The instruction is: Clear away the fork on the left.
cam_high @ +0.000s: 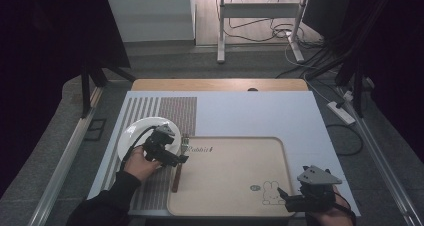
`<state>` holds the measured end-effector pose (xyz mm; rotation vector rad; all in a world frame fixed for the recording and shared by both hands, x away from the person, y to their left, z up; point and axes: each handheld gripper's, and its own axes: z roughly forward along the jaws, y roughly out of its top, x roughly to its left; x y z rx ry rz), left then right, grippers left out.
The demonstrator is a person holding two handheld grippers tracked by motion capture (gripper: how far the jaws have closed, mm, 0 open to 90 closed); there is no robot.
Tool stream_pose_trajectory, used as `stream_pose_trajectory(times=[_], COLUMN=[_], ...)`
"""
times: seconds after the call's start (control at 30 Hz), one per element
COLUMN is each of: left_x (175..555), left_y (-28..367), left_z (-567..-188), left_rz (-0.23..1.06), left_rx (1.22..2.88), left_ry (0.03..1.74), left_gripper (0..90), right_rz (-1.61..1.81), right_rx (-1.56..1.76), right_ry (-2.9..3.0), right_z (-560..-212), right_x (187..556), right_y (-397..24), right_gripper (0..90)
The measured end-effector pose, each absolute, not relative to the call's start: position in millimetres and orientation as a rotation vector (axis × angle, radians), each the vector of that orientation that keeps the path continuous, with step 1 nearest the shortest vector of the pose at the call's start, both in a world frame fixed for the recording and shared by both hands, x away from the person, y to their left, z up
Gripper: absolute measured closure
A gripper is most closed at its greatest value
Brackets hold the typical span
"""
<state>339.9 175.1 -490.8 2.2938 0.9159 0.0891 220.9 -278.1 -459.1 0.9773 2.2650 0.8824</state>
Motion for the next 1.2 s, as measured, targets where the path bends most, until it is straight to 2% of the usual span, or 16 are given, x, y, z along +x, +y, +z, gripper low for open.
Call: stream_pose_trajectory(times=[0.13,1.2], left_x=[338.3,296.0], left_y=[180.9,226.5], left_z=[-490.1,-484.6], left_rz=[0.104,0.159], left_rx=[2.271,2.139], left_ry=[0.921,0.998], left_gripper=[0.0,0.0], right_rz=[0.883,0.931], right_rx=[0.978,1.059], right_ry=[2.264,2.232], right_z=[-459.0,-457.4], right_x=[220.8,223.2], right_y=[-278.2,-283.2], right_gripper=[0.0,0.0])
